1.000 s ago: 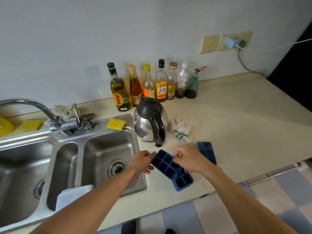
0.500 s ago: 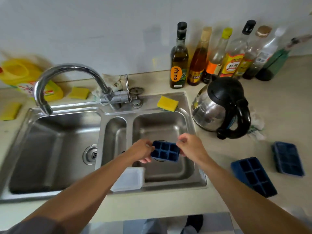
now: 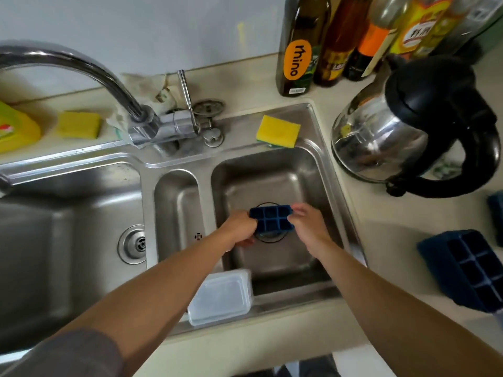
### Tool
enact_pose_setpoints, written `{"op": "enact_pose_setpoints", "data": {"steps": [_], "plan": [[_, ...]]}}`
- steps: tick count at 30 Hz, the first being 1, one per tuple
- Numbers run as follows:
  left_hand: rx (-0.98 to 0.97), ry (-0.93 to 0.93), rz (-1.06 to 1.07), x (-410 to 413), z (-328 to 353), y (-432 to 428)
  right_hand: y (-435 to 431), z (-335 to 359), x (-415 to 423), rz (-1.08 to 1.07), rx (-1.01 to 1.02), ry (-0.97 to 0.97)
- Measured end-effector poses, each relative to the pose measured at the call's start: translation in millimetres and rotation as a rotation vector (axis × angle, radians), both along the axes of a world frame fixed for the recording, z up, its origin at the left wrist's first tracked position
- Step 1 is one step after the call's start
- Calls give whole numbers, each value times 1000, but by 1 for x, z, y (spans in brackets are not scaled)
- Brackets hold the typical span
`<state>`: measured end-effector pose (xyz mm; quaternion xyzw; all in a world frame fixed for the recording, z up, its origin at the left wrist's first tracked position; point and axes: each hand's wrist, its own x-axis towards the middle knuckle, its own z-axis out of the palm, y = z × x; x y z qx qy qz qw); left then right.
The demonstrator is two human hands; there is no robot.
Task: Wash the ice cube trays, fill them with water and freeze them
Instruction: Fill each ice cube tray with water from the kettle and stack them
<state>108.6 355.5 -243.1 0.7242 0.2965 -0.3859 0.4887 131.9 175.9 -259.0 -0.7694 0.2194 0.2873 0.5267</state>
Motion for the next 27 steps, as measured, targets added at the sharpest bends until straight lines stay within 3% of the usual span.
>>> {"op": "enact_pose_setpoints", "data": {"steps": [9, 15, 17, 21, 27], "plan": [[67, 145, 1, 2, -30, -13, 0, -24, 4, 62, 21, 51], [208, 27, -38, 5, -12, -11, -10, 5, 1, 80, 33, -24], [230, -69, 24, 6, -2, -11, -17, 23, -2, 80, 61, -76], [38, -123, 286, 1, 31, -19, -35, 70, -8, 82, 71, -246], [-62, -214, 304, -12, 93, -46, -77, 165, -15, -45, 126, -569]]}}
